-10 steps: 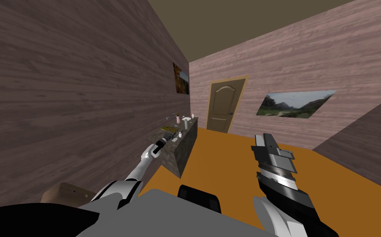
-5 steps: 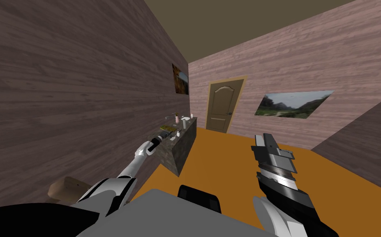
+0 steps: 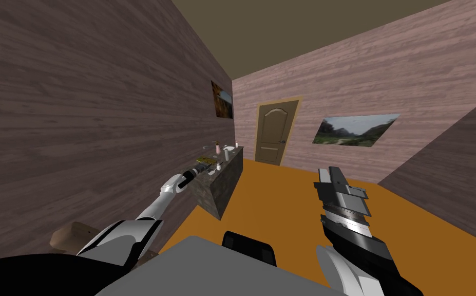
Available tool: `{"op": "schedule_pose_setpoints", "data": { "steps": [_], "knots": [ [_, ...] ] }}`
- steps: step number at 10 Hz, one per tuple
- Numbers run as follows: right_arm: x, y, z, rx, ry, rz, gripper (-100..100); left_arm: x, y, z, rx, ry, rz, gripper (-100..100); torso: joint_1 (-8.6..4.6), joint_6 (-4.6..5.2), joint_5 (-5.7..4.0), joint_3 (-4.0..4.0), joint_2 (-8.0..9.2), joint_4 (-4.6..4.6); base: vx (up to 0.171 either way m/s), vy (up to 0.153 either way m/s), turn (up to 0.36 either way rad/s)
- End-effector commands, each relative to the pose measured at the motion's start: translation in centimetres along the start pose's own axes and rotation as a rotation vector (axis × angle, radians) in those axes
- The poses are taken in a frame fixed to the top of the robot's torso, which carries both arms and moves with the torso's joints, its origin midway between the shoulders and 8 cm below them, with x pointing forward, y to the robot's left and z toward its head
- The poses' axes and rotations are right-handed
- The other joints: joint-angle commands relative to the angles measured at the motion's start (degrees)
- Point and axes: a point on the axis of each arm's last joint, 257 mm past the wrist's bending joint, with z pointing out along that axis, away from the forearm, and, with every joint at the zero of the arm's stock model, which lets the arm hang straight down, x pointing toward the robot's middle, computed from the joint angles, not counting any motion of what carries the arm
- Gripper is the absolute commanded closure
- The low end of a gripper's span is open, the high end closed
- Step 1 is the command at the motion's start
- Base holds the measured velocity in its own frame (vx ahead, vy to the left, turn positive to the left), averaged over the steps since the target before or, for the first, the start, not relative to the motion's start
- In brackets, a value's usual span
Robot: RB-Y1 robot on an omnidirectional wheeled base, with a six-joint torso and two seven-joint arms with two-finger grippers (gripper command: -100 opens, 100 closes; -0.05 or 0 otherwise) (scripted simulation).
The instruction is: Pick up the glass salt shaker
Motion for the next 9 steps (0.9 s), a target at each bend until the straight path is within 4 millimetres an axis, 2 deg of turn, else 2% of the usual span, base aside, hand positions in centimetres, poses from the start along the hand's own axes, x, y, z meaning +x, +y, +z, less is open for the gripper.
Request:
{"op": "schedule_pose_setpoints", "data": {
  "steps": [1,5,6,9],
  "knots": [
    [0.0,0.0,0.0,0.000,0.000,0.000,0,0.5,1.1,-0.6,-0.008,0.034,0.004,-100,0.00,0.00,0.00,0.00,0.00,0.00,0.006,-0.040,-0.063],
    [0.0,0.0,0.0,0.000,0.000,0.000,0,3.8,4.7,-3.2,-0.047,0.173,0.016,-100,-0.01,0.04,0.01,-0.09,-0.15,-0.03,0.037,-0.070,-0.136],
    [0.0,0.0,0.0,0.000,0.000,0.000,0,3.8,4.7,-3.2,-0.047,0.173,0.014,-100,0.00,0.03,0.01,-0.10,-0.18,-0.04,0.035,-0.041,-0.028],
    [0.0,0.0,0.0,0.000,0.000,0.000,0,6.9,7.3,-5.9,-0.086,0.289,0.014,-100,0.09,0.03,0.03,-0.09,-0.15,-0.04,0.048,-0.052,-0.144]
  ]
}}
